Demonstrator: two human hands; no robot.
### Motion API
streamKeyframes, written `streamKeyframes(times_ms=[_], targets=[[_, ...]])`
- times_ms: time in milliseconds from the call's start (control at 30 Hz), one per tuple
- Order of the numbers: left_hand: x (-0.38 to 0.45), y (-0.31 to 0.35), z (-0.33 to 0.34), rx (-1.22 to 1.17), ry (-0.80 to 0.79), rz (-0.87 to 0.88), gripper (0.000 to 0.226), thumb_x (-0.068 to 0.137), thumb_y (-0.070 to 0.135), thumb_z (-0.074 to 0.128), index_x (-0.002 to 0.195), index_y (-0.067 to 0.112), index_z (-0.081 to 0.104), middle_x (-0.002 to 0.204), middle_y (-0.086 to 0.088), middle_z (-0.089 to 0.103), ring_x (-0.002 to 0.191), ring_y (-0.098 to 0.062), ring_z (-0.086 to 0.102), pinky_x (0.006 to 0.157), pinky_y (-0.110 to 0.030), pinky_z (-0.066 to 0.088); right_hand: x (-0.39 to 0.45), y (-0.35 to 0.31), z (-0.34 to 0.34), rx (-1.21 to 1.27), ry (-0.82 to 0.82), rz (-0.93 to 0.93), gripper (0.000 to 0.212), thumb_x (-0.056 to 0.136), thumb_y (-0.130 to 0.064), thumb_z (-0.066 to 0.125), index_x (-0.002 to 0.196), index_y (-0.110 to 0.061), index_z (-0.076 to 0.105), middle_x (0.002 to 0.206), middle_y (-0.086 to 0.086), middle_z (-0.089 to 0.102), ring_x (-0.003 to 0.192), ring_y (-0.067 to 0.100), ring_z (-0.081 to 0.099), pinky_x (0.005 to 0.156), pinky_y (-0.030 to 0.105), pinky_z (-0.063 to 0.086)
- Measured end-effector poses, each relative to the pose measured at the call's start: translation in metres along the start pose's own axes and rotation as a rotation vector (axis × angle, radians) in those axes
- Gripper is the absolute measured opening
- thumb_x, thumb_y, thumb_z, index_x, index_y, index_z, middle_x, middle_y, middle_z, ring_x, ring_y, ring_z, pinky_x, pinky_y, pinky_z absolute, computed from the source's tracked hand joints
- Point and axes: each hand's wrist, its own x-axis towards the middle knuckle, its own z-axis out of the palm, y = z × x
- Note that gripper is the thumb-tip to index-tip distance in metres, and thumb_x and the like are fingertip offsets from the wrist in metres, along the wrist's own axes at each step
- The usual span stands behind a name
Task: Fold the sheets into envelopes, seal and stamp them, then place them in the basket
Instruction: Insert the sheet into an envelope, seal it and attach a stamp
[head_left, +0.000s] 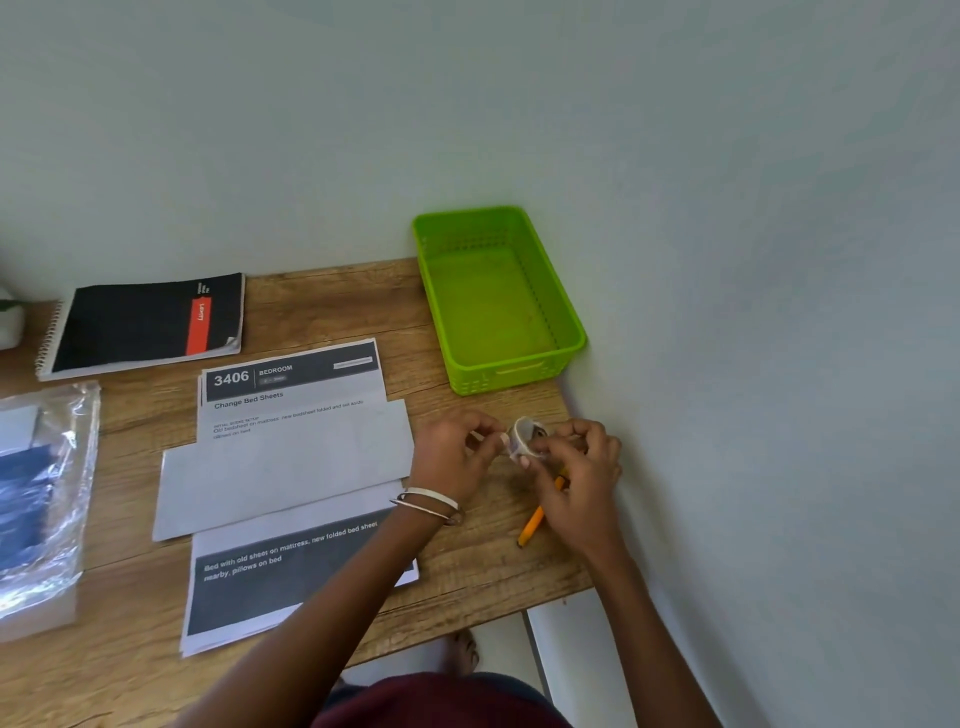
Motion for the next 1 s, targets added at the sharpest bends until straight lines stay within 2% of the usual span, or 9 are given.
streamKeyframes(times_ms=[200, 367, 567, 700, 900, 1000], targets=[[0.002, -0.007, -0.006, -0.065, 0.039, -0.146, 0.004, 0.082, 0.014, 0.068, 0.08, 0.013, 0.07, 0.069, 0.006, 0.064, 0.062, -0.006, 0.056, 0.057, -0.006, 0.038, 0.005, 0.004, 0.001, 0.095, -0.045, -0.025, 0.027, 0.079, -0.046, 0.06, 0.095, -0.028, 0.071, 0.109, -0.004, 0.046, 0.105, 0.013, 0.036, 0.086, 0.053, 0.044], [0.002, -0.015, -0.015, -0.185, 0.017, -0.286, 0.005, 0.083, 0.017, 0.067, 0.079, 0.015, 0.07, 0.068, 0.001, 0.066, 0.066, -0.013, 0.06, 0.062, -0.023, 0.046, 0.006, 0.008, -0.002, 0.1, -0.056, -0.023, 0.021, 0.077, -0.047, 0.06, 0.093, -0.037, 0.068, 0.109, -0.01, 0.045, 0.104, 0.009, 0.035, 0.088, 0.052, 0.043], [0.007, -0.025, -0.028, -0.307, 0.086, -0.39, 0.01, 0.083, 0.017, 0.066, 0.073, 0.02, 0.066, 0.066, 0.002, 0.063, 0.061, -0.013, 0.055, 0.065, -0.031, 0.047, 0.008, 0.013, -0.005, 0.061, -0.009, 0.033, 0.018, 0.078, -0.036, 0.066, 0.094, -0.027, 0.071, 0.109, -0.004, 0.049, 0.107, 0.018, 0.037, 0.086, 0.054, 0.044], [0.006, -0.03, -0.036, -0.364, 0.122, -0.433, 0.011, 0.081, 0.017, 0.068, 0.071, 0.022, 0.067, 0.072, -0.003, 0.065, 0.067, -0.017, 0.056, 0.072, -0.042, 0.051, 0.008, 0.006, 0.002, -0.079, -0.018, 0.057, 0.019, 0.079, -0.033, 0.067, 0.095, -0.024, 0.072, 0.112, 0.003, 0.049, 0.108, 0.024, 0.038, 0.086, 0.052, 0.041], [-0.002, -0.034, -0.052, -0.373, 0.163, -0.432, 0.008, 0.082, 0.019, 0.068, 0.074, 0.02, 0.067, 0.082, -0.009, 0.067, 0.071, -0.018, 0.057, 0.072, -0.041, 0.052, 0.002, -0.014, 0.02, -0.376, -0.067, 0.106, 0.016, 0.079, -0.025, 0.071, 0.095, -0.024, 0.071, 0.121, 0.009, 0.047, 0.115, 0.03, 0.035, 0.086, 0.046, 0.032], [-0.006, -0.04, -0.065, -0.355, 0.194, -0.413, 0.009, 0.083, 0.019, 0.067, 0.083, 0.01, 0.07, 0.089, -0.011, 0.069, 0.07, -0.014, 0.057, 0.07, -0.036, 0.05, -0.001, -0.029, 0.024, -0.377, -0.017, 0.132, 0.022, 0.079, -0.027, 0.071, 0.101, -0.025, 0.069, 0.123, 0.011, 0.046, 0.115, 0.03, 0.031, 0.086, 0.046, 0.031]])
